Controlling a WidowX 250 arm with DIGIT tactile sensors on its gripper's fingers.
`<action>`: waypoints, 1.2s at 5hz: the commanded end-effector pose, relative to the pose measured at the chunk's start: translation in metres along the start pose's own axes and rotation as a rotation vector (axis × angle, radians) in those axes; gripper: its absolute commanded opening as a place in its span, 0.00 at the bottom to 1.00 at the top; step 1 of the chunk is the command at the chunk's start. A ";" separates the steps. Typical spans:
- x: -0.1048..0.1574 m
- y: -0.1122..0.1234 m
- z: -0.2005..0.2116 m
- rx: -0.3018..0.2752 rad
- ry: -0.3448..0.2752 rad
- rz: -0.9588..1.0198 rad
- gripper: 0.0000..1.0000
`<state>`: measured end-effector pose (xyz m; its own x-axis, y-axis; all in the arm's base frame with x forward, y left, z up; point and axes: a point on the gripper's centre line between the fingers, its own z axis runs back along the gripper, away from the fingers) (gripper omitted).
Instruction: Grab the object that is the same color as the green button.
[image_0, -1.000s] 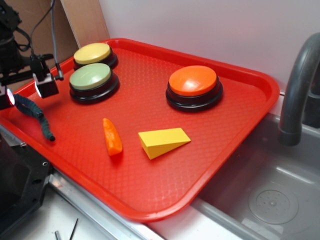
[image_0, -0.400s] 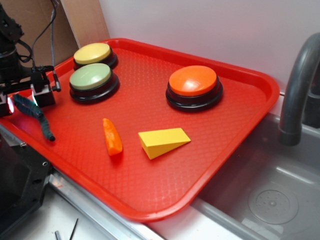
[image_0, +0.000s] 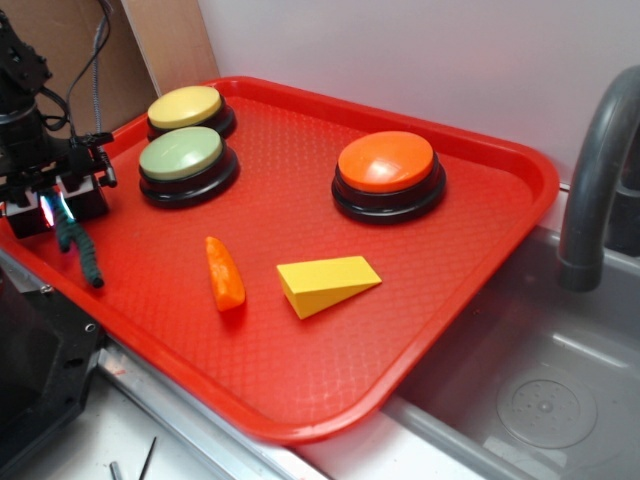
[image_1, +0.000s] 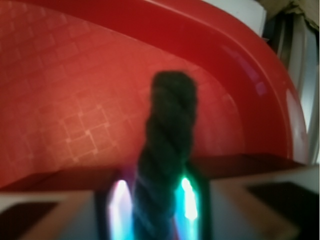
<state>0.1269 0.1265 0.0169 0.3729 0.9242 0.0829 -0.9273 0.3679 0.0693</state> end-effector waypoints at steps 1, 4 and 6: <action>-0.001 0.006 0.033 -0.040 -0.037 -0.052 0.00; -0.021 0.017 0.140 -0.045 -0.149 -0.278 0.00; -0.040 0.018 0.172 -0.121 -0.152 -0.335 0.00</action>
<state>0.1103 0.0747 0.1758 0.6427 0.7432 0.1860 -0.7577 0.6525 0.0109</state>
